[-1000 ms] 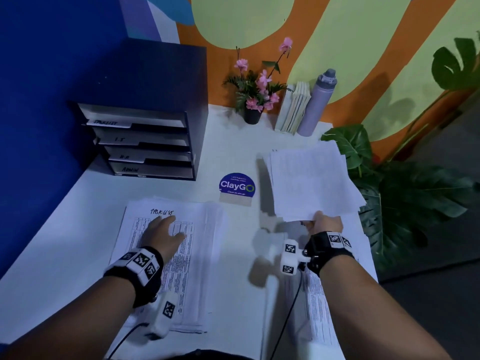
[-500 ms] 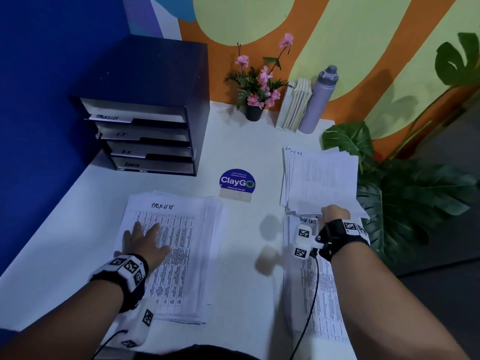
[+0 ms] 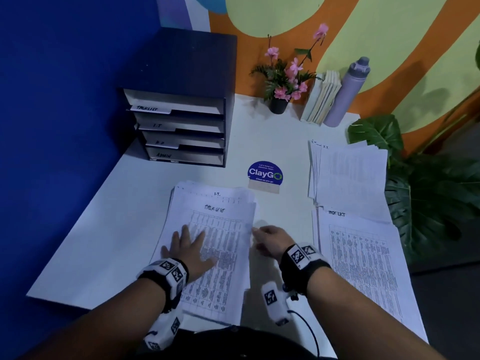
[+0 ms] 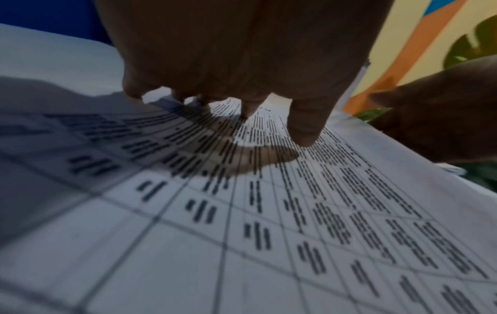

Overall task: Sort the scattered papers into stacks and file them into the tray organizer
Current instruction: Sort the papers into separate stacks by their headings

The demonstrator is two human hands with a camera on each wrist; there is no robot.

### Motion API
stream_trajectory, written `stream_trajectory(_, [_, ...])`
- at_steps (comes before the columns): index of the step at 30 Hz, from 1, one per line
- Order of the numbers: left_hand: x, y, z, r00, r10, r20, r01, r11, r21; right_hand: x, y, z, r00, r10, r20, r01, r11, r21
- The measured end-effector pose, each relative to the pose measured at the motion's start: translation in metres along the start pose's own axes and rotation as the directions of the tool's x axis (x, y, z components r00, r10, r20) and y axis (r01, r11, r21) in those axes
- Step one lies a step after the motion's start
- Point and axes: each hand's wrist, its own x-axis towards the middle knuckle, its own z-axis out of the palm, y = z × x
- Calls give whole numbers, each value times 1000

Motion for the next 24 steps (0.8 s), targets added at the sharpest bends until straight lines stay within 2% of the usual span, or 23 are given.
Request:
stream_trajectory(3, [-3, 10, 3, 994, 99, 50, -100, 995, 18, -1, 14, 18, 1000, 3, 19, -4, 999, 32])
stream_trajectory(5, [-4, 15, 0, 978, 200, 67, -199, 980, -15, -19, 3, 19, 998, -17, -68, 17, 1000, 0])
stream_trajectory(7, [-4, 19, -5, 968, 250, -25, -251, 957, -149, -24, -2, 11, 982, -45, -185, 34, 998, -60])
stream_trajectory(9, [2, 14, -11, 965, 140, -223, -196, 947, -253, -24, -3, 0, 968, -59, -245, 47, 997, -55])
stream_trajectory(11, [12, 0, -17, 935, -31, -354, -63, 966, -251, -21, -4, -7, 959, -81, -272, 71, 996, -46])
stream_trajectory(14, [26, -23, -20, 931, -159, -328, 99, 976, -193, -16, -2, -15, 953, -114, -280, 97, 993, -72])
stream_trajectory(17, [34, -34, -22, 928, -214, -306, 173, 973, -155, -14, -1, -19, 957, -159, -241, 132, 983, -127])
stream_trajectory(19, [38, -41, -26, 914, -268, -306, 213, 956, -202, -13, 2, -21, 956, -146, -255, 110, 982, -150])
stream_trajectory(21, [44, -50, -28, 909, -299, -290, 216, 934, -286, -12, 5, -23, 954, -118, -277, 80, 986, -145])
stream_trajectory(24, [50, -65, -26, 906, -266, -330, 115, 904, -411, -12, 9, -25, 955, -99, -279, 67, 990, -122])
